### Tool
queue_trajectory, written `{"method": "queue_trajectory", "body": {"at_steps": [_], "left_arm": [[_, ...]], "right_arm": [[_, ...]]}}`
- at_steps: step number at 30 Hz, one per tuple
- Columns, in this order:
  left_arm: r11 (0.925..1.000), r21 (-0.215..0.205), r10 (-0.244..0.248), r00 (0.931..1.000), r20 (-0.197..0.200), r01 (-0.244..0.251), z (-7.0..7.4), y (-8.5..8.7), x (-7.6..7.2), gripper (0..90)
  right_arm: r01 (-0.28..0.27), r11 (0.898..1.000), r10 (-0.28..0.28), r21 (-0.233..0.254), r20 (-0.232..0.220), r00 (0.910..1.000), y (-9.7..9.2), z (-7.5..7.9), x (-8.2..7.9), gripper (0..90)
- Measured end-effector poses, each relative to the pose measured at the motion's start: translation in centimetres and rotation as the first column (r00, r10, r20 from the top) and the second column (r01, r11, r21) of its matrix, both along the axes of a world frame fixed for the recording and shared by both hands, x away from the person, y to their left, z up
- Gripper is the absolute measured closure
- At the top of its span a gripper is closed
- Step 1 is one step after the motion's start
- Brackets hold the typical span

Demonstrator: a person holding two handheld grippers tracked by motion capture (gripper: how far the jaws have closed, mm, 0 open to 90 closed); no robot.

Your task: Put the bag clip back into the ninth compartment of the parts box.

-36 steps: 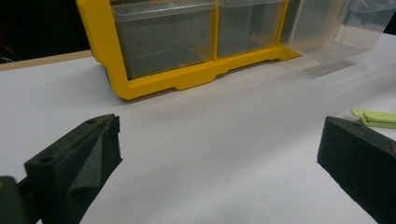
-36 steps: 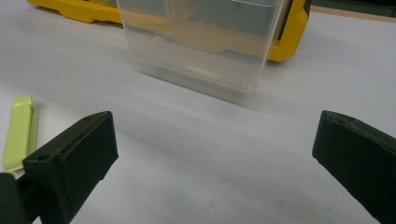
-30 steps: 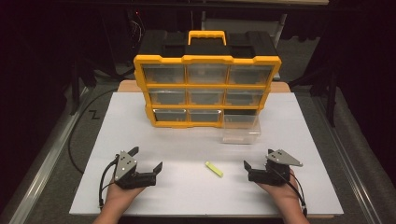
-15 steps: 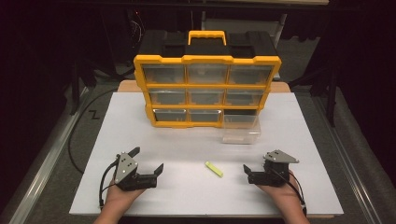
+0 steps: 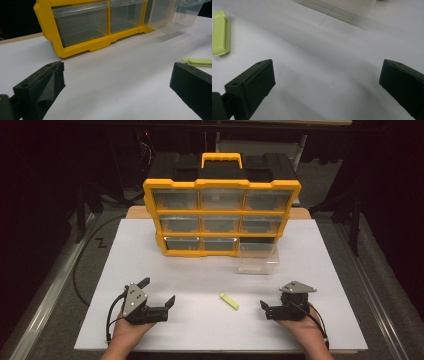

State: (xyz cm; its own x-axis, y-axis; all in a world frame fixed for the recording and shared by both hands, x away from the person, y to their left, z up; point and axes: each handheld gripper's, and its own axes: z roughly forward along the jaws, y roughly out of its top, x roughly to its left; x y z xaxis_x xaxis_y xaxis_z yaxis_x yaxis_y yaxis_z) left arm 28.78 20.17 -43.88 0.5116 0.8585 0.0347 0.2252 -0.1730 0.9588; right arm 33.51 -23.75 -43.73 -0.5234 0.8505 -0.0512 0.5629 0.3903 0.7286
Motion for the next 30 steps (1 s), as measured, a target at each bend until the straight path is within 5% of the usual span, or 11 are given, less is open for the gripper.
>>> {"method": "queue_trajectory", "body": {"at_steps": [18, 26, 30], "left_arm": [[1.0000, -0.005, -0.005, 1.0000, 0.001, 0.005, 0.0, 0.1, -0.1, 0.3], [0.9999, -0.006, -0.015, 0.9999, 0.002, 0.015, 0.0, 0.0, -0.2, 0.3], [0.9999, -0.008, -0.015, 0.9999, 0.003, 0.015, 0.0, 0.0, -0.2, 0.3]], "right_arm": [[-0.058, 0.997, 0.055, -0.042, -0.080, 0.9953, 0.5, 0.5, 0.4, 1.6], [-0.140, 0.987, 0.127, -0.079, -0.146, 0.9810, 1.1, 1.0, 0.3, 1.3], [-0.167, 0.984, 0.154, -0.057, -0.175, 0.9723, 1.0, 1.3, 0.3, 1.1]]}}
